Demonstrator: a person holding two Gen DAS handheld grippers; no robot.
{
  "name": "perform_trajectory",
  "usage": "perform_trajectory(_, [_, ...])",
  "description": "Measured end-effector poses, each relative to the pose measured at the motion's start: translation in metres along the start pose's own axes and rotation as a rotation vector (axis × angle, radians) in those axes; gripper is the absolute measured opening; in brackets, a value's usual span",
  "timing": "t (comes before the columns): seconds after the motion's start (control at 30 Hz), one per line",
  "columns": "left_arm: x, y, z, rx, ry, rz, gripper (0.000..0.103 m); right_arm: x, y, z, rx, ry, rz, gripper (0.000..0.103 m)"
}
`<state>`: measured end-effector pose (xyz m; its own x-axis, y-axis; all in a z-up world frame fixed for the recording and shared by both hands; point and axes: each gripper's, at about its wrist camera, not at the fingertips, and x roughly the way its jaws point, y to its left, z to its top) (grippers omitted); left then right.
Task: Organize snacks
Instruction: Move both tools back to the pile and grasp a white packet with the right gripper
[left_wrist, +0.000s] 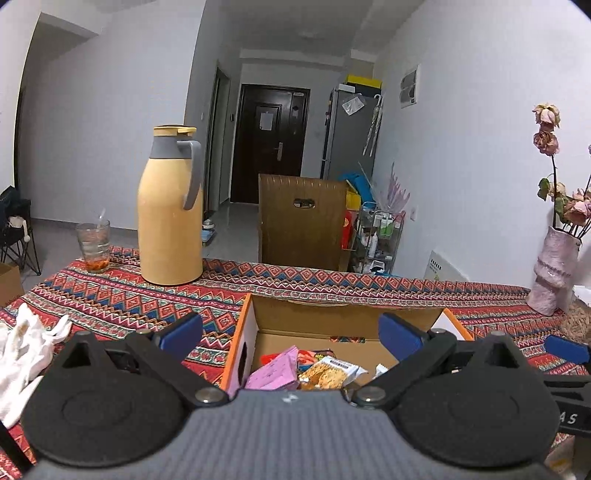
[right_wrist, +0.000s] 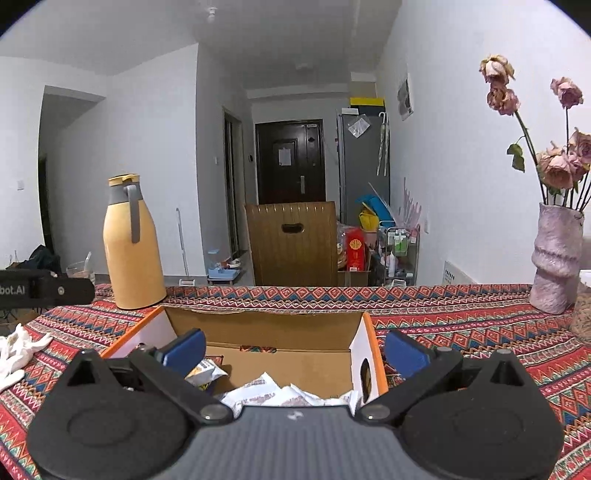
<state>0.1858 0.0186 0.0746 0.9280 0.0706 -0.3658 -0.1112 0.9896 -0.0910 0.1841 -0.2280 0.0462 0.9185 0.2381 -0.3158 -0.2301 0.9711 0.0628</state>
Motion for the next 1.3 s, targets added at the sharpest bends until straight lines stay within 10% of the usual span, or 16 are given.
perform_trajectory(1.3, [-0.013, 0.042, -0.102, 0.014, 0.193, 0.007, 0.103, -0.053, -0.009, -0.09, -0.006, 0.207, -0.063, 0.103])
